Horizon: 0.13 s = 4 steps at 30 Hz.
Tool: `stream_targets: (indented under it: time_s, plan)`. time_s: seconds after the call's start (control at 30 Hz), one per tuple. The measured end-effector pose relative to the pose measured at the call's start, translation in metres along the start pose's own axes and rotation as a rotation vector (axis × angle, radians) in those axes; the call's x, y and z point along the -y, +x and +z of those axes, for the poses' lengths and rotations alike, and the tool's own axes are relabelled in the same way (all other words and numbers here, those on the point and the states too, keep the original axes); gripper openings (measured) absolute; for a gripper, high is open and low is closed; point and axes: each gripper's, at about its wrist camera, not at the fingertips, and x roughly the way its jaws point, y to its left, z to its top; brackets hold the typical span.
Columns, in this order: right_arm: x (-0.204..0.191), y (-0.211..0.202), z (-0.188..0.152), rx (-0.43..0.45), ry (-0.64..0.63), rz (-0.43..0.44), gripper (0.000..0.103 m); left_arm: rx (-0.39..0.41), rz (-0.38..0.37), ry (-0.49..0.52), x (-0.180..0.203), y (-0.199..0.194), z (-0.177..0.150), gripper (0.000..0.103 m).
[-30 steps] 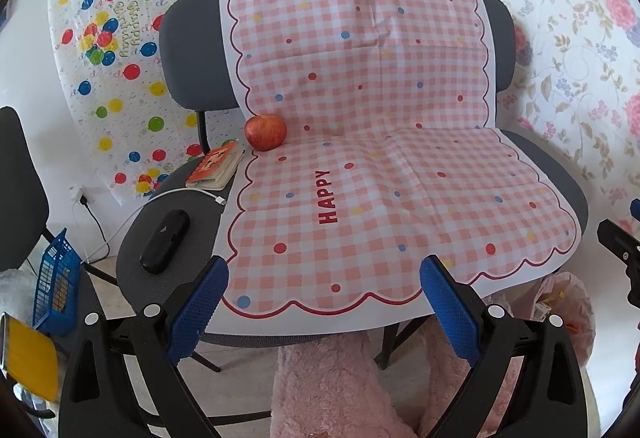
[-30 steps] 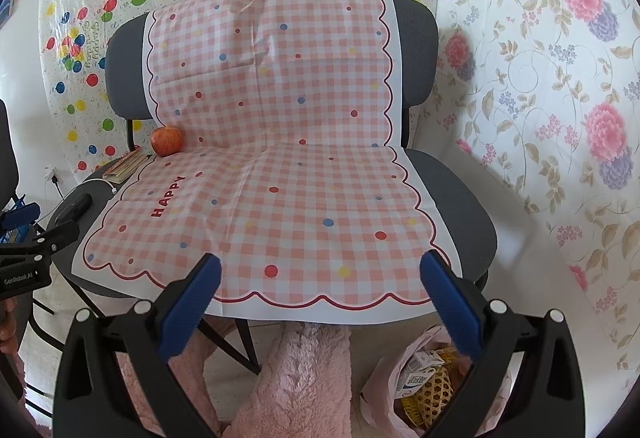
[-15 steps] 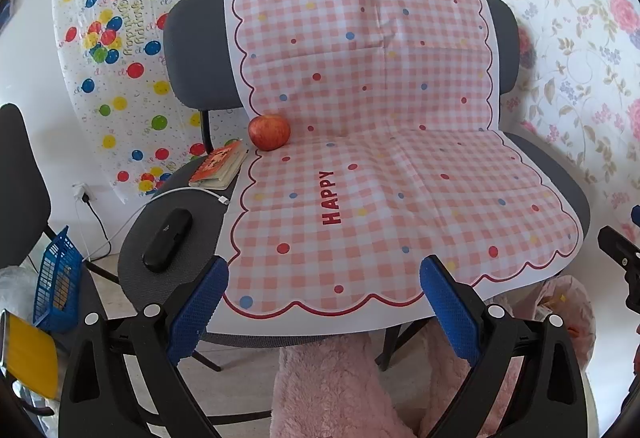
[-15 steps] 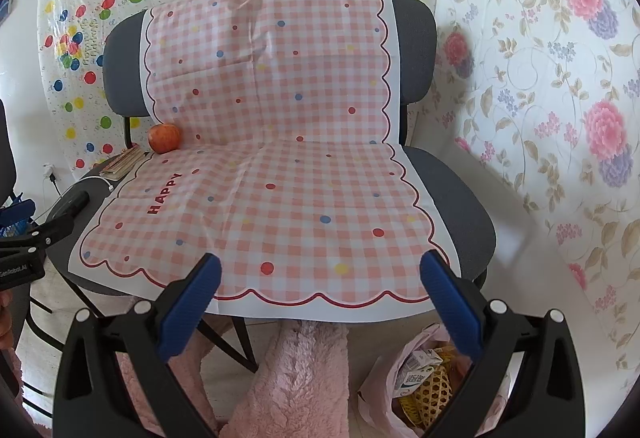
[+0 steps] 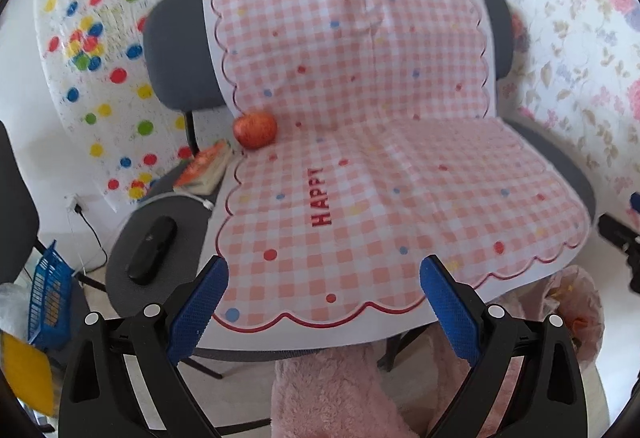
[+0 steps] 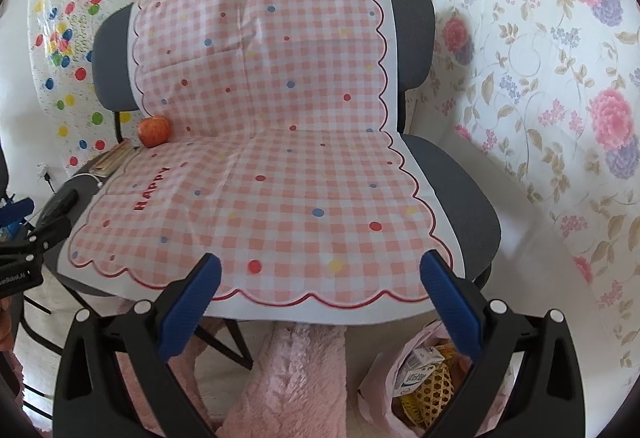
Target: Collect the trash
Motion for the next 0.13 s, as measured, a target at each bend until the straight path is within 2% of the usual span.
stream_targets:
  time_s: [0.1, 0.13]
  plan:
    - [0.013, 0.037, 0.009, -0.027, -0.001, -0.013, 0.097, -0.041, -0.002, -0.011, -0.008, 0.035, 0.004, 0.095]
    - [0.013, 0.037, 0.009, -0.027, -0.001, -0.013, 0.097, -0.051, -0.001, -0.018, -0.013, 0.047, 0.007, 0.095]
